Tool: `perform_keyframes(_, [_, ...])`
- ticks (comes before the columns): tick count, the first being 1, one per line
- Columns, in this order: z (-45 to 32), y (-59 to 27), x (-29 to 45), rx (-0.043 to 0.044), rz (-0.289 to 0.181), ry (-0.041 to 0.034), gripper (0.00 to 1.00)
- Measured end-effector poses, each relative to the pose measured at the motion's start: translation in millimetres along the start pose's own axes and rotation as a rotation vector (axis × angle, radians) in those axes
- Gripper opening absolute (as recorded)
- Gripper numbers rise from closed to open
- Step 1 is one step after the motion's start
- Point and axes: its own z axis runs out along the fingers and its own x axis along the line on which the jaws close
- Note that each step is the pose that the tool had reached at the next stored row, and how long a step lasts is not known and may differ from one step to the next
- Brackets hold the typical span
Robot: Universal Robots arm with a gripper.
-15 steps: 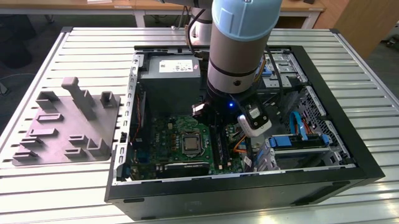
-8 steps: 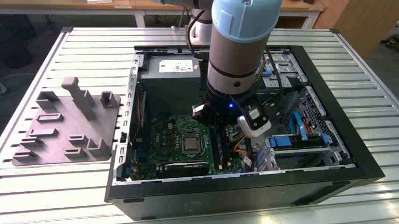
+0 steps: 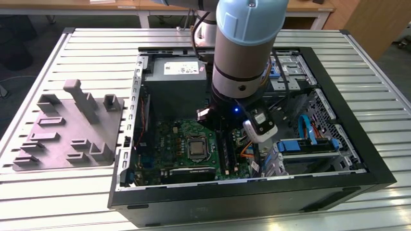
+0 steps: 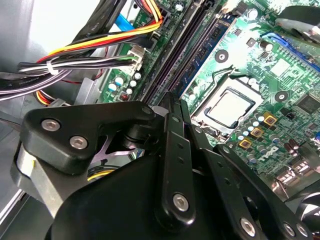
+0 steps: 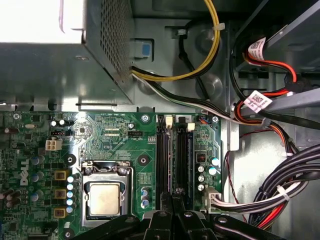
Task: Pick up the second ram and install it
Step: 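Insert the second ram into the second slot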
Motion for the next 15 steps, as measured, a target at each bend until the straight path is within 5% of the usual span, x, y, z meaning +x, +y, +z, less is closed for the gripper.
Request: perform_keyframes(15, [2.6, -0.4, 0.3, 0.0004, 0.000, 0.0001, 0.12])
